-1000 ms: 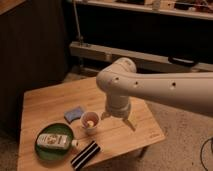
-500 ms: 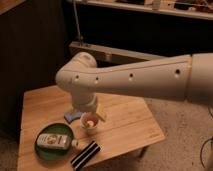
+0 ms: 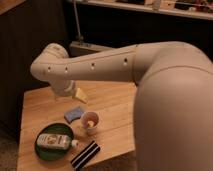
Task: Move the arm in a circular motion
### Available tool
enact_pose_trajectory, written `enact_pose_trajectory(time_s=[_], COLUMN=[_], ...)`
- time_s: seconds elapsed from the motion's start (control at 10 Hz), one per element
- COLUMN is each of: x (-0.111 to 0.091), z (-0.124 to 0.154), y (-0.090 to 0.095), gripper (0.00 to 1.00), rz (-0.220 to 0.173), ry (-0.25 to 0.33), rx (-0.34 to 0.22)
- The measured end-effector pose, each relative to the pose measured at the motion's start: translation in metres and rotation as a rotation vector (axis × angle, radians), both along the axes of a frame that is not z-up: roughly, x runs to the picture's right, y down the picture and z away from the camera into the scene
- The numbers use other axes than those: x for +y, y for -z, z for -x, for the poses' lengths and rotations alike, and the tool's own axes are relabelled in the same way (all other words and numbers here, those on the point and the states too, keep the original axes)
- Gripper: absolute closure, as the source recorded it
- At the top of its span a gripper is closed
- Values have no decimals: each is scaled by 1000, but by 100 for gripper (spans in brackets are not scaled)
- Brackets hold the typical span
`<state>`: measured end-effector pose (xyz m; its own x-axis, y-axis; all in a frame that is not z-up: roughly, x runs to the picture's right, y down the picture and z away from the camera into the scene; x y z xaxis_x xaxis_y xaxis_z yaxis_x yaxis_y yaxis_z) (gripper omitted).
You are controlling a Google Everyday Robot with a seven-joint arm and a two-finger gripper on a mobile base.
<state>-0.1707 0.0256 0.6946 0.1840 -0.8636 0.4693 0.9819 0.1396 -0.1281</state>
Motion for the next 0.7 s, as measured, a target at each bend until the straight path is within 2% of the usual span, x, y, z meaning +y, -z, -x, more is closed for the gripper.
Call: enact_pose_trajectory(time_s=[0.2, 0.4, 0.6, 0.7], x=[-24, -37, -42, -41], z=[-6, -21, -55, -83], y=[-35, -61, -78, -83], gripper=[20, 20, 20, 20], rz=[-5, -2, 1, 3], ry=[-28, -67, -108, -130], rx=[44, 99, 167, 210])
